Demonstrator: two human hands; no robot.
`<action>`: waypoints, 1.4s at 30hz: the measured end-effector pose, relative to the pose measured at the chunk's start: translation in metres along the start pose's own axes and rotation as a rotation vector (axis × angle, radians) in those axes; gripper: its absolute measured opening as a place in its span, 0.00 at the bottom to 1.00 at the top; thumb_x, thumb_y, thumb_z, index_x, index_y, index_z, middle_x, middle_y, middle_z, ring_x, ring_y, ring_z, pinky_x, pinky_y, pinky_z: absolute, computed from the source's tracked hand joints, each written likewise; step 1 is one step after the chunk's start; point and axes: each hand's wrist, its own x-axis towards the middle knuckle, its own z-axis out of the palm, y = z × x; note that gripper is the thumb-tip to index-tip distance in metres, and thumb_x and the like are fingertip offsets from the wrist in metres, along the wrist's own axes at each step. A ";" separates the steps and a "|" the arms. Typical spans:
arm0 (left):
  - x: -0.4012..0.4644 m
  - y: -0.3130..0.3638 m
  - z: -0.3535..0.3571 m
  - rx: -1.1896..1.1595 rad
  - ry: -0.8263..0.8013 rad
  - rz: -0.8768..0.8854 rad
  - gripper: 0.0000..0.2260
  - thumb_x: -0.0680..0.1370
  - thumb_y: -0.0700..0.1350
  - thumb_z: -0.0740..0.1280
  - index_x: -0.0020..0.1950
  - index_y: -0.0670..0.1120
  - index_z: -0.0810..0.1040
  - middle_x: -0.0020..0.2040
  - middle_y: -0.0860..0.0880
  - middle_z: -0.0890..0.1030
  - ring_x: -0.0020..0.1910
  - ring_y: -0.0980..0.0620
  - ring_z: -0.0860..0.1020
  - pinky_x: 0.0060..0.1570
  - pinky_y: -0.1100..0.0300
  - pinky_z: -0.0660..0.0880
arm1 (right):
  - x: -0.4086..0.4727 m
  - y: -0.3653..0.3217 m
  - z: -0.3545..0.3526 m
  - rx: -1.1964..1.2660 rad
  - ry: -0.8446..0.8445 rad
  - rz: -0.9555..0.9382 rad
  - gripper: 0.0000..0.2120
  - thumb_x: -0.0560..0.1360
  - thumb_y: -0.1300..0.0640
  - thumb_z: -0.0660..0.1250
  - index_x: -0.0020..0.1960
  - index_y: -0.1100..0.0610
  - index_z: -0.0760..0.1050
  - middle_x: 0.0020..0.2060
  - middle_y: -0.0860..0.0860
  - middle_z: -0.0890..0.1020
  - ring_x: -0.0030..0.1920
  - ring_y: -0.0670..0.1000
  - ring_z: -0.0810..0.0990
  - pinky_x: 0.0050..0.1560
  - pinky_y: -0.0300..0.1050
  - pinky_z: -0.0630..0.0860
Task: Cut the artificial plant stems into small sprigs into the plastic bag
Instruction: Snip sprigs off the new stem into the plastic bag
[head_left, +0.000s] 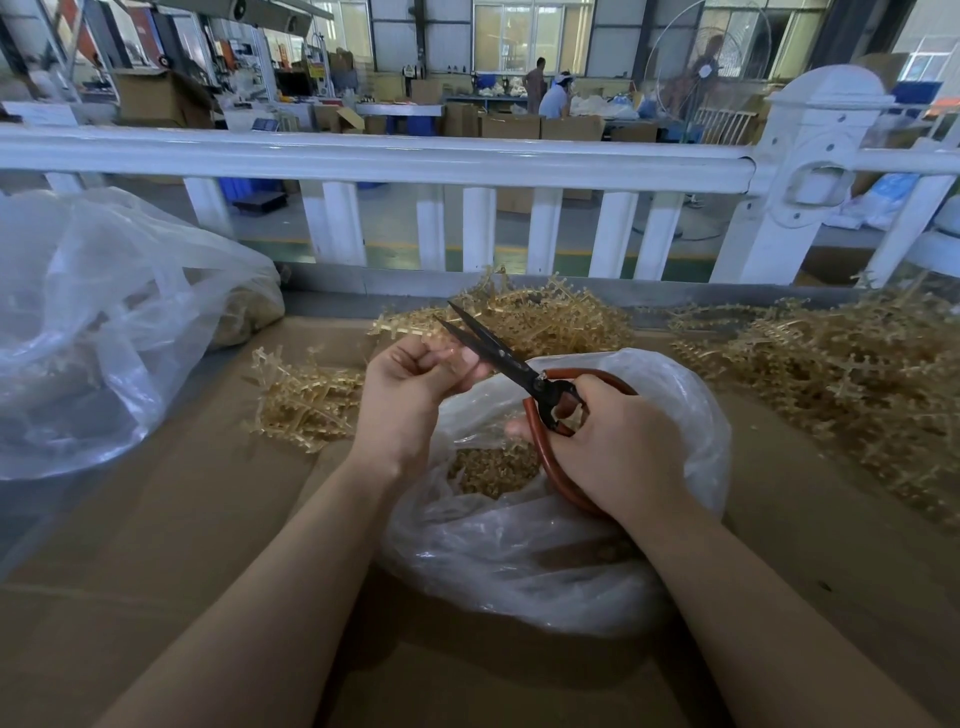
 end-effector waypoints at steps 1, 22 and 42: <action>0.000 -0.001 0.000 0.051 -0.008 0.014 0.01 0.76 0.31 0.68 0.44 0.35 0.78 0.37 0.43 0.83 0.39 0.49 0.81 0.53 0.51 0.78 | 0.000 0.000 0.000 -0.011 0.013 -0.001 0.39 0.64 0.16 0.46 0.44 0.47 0.77 0.34 0.41 0.79 0.35 0.43 0.77 0.35 0.39 0.76; -0.005 -0.004 0.001 0.364 -0.050 0.141 0.10 0.79 0.31 0.65 0.41 0.41 0.81 0.35 0.50 0.83 0.38 0.54 0.81 0.46 0.61 0.79 | 0.002 0.001 -0.002 -0.114 -0.011 0.004 0.30 0.65 0.21 0.58 0.45 0.47 0.74 0.36 0.40 0.78 0.35 0.41 0.74 0.31 0.32 0.65; -0.002 -0.005 -0.002 0.291 -0.077 0.119 0.06 0.79 0.33 0.66 0.43 0.36 0.80 0.37 0.48 0.84 0.38 0.53 0.80 0.47 0.60 0.79 | 0.001 0.001 -0.002 -0.053 0.007 -0.050 0.34 0.67 0.20 0.53 0.41 0.49 0.76 0.30 0.42 0.78 0.29 0.42 0.74 0.31 0.38 0.72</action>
